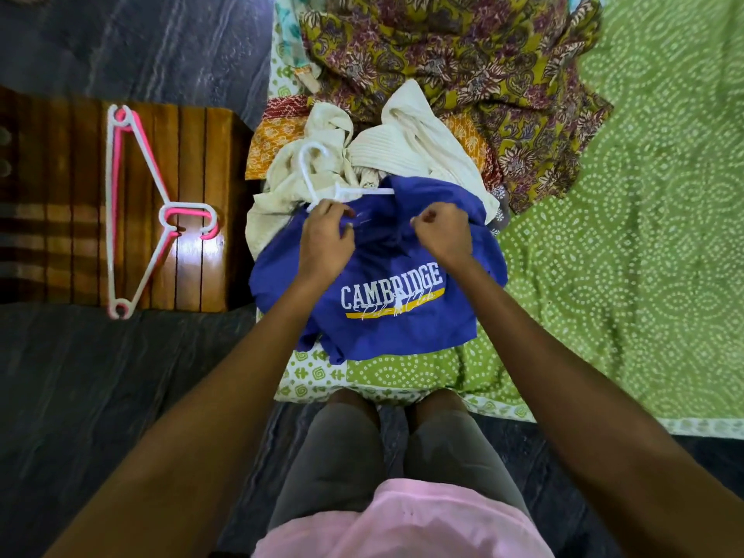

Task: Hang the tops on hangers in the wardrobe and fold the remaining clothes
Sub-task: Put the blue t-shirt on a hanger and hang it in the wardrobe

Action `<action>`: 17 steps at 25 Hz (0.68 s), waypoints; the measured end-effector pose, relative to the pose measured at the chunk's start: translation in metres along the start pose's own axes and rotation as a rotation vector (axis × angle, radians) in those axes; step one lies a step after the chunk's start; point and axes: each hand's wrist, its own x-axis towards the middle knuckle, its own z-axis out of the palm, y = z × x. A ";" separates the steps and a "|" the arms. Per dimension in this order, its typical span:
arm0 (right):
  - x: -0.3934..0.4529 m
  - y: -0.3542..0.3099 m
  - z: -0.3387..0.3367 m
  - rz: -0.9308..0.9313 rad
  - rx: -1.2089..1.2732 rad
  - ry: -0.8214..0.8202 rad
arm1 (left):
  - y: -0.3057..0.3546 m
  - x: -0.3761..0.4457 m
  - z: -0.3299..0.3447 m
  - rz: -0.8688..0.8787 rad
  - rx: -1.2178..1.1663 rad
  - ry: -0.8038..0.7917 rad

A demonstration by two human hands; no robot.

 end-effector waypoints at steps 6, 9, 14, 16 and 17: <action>0.042 -0.048 0.014 -0.454 -0.148 -0.001 | -0.076 0.010 -0.014 -0.411 0.054 -0.018; 0.056 -0.059 0.042 -0.540 -0.455 -0.224 | -0.101 0.023 -0.010 -0.516 0.080 -0.166; 0.053 -0.063 0.067 -0.497 -0.571 -0.300 | -0.108 0.014 -0.001 -0.403 0.026 -0.215; 0.047 -0.066 0.065 -0.503 -0.355 -0.310 | -0.102 0.002 -0.002 -0.257 -0.101 -0.120; 0.043 -0.067 0.062 -0.514 -0.248 -0.311 | -0.098 -0.003 -0.005 -0.198 -0.165 -0.084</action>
